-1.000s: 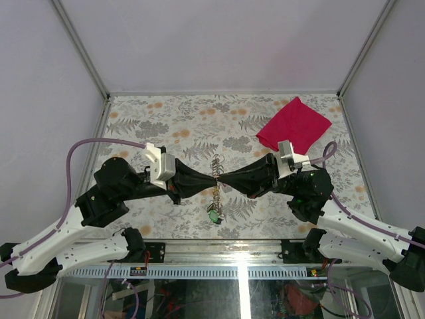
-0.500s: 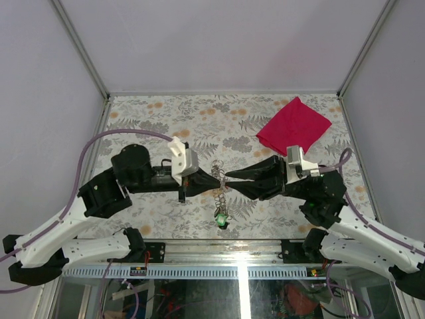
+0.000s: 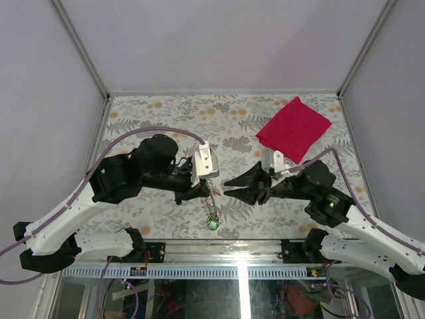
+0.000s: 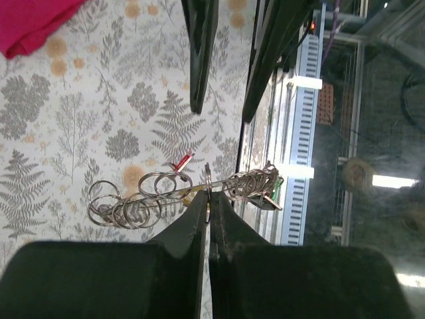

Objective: Put the keys on the keyring

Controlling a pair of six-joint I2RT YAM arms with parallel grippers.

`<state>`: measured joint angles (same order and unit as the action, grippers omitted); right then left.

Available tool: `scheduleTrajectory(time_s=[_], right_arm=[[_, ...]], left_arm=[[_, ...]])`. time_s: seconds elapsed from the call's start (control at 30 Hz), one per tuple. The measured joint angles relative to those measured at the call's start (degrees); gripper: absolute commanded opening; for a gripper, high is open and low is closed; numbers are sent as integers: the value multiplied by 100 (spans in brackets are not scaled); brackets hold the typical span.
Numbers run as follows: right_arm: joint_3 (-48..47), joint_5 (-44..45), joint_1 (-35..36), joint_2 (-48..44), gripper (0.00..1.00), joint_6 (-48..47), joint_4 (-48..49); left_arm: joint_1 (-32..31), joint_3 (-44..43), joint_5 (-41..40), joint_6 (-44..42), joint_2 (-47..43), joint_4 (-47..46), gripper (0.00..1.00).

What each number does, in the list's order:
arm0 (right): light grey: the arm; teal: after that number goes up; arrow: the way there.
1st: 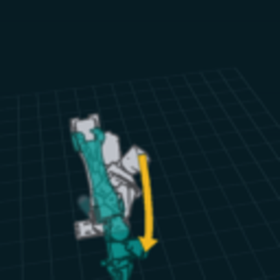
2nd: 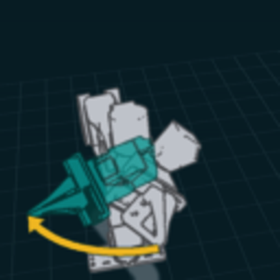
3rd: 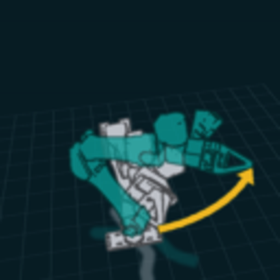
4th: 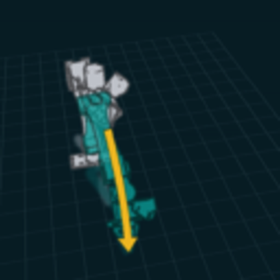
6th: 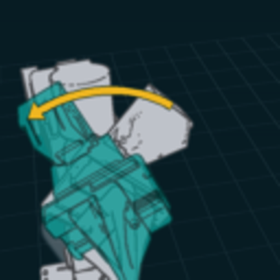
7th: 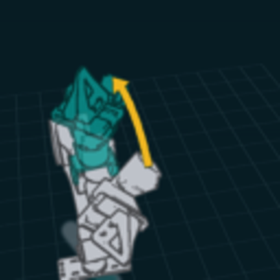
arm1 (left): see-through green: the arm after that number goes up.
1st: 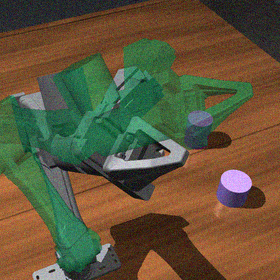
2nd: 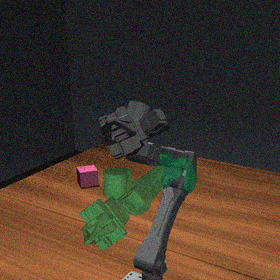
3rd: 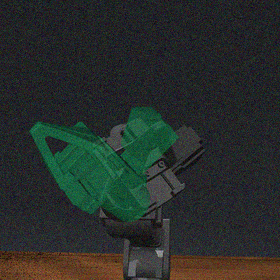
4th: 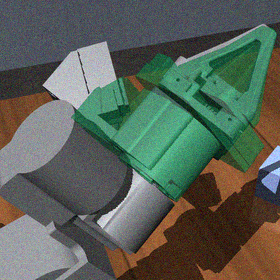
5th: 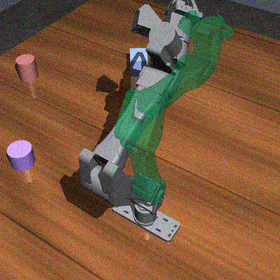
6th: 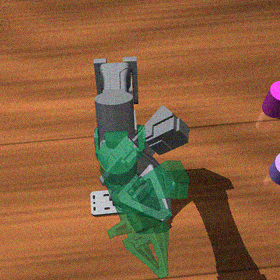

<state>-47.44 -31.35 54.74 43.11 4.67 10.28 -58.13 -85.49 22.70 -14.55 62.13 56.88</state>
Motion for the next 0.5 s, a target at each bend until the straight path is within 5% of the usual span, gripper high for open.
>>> scheduleTrajectory(time_s=[0.5], right_arm=[[282,-695,0,1075,34,142,772]], left_arm=[[-2,-295,-260,-245,295,929,0]])
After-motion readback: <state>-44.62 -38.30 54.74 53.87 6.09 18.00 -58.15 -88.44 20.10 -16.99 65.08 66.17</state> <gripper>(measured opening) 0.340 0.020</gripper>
